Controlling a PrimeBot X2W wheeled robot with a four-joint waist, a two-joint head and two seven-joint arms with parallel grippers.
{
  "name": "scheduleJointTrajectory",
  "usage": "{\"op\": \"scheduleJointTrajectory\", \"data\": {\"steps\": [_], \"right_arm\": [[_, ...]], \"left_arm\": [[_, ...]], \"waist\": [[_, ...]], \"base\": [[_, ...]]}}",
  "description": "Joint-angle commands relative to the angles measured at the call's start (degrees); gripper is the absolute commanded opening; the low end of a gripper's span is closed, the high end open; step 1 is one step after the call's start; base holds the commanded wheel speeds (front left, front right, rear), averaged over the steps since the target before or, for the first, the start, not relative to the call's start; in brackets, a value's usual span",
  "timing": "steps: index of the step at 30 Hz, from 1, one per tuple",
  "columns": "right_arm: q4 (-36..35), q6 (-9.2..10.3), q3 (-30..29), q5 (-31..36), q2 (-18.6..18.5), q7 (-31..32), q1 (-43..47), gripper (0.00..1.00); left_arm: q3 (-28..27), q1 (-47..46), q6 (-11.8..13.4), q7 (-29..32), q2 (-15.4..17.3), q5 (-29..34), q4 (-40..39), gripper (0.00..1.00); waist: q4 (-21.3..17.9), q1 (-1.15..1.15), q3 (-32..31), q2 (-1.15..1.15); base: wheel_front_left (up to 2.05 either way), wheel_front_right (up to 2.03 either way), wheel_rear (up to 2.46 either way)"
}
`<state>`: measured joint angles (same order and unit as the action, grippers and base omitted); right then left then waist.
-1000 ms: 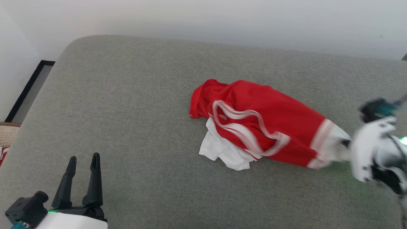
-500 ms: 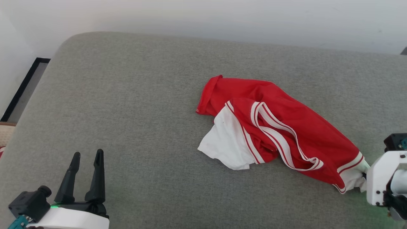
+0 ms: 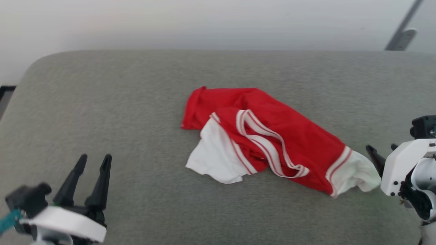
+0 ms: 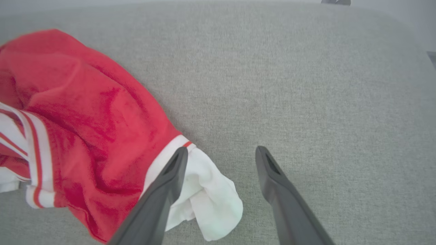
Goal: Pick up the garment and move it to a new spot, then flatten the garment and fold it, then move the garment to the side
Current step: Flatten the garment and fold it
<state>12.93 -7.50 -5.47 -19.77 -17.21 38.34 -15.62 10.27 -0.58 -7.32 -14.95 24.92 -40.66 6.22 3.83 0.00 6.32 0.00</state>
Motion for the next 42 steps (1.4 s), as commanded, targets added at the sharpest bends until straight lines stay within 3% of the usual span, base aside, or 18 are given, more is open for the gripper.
{"op": "scheduleJointTrajectory", "data": {"steps": [1, 8, 11, 12, 15, 26, 33, 42], "right_arm": [[-2.5, 0.02, -1.0, 0.6, 1.6, -2.1, 1.2, 1.00], [-10.2, 0.02, -1.4, 4.1, 6.6, -15.5, 3.0, 1.00], [-11.3, 0.02, -1.1, 5.7, 7.5, -20.5, 3.3, 1.00], [-11.8, 0.01, -1.0, 6.8, 8.9, -25.1, 3.8, 1.00], [-11.5, 0.01, -1.4, 7.7, 11.0, -30.6, 4.9, 1.00], [-9.3, 0.02, -0.7, 9.0, 14.2, -44.8, 5.7, 1.00], [-6.1, 0.02, -0.4, 7.2, 14.4, -47.2, 3.9, 1.00], [-3.7, 0.02, 0.3, 5.9, 14.3, -48.1, 2.6, 1.00]], "left_arm": [[1.8, -2.4, -0.2, 1.2, 2.4, -1.9, 0.1, 1.00], [7.7, -9.7, -0.2, 9.9, 9.8, -7.8, 0.2, 1.00], [9.2, -11.8, -0.2, 13.2, 11.1, -9.0, 0.4, 1.00], [10.3, -14.0, -0.2, 16.8, 11.9, -11.2, 1.0, 1.00], [12.0, -17.7, -0.2, 22.9, 13.2, -12.5, 3.1, 1.00], [19.0, -29.6, -0.1, 43.5, 12.6, -16.6, 11.7, 1.00], [23.1, -33.6, 0.4, 54.1, 11.1, -17.7, 17.8, 1.00], [25.4, -34.3, 4.4, 63.3, 8.2, -20.3, 22.0, 1.00]], "waist": [[-2.4, 0.00, -0.7, 0.00], [-7.9, 0.00, -0.6, 0.00], [-9.3, 0.00, -0.4, 0.00], [-10.7, 0.00, -0.2, 0.00], [-12.3, 0.00, 0.3, 0.00], [-16.8, 0.00, 2.7, 0.00], [-18.5, 0.00, 3.8, 0.00], [-19.1, 0.00, 5.3, 0.00]], "base": [[0.00, 0.00, 0.00], [0.00, 0.00, 0.00], [0.00, 0.00, 0.00], [0.00, 0.00, 0.00], [0.00, 0.00, 0.00], [0.00, 0.00, 0.00], [0.00, 0.00, 0.00], [0.00, 0.00, 0.00]]}}
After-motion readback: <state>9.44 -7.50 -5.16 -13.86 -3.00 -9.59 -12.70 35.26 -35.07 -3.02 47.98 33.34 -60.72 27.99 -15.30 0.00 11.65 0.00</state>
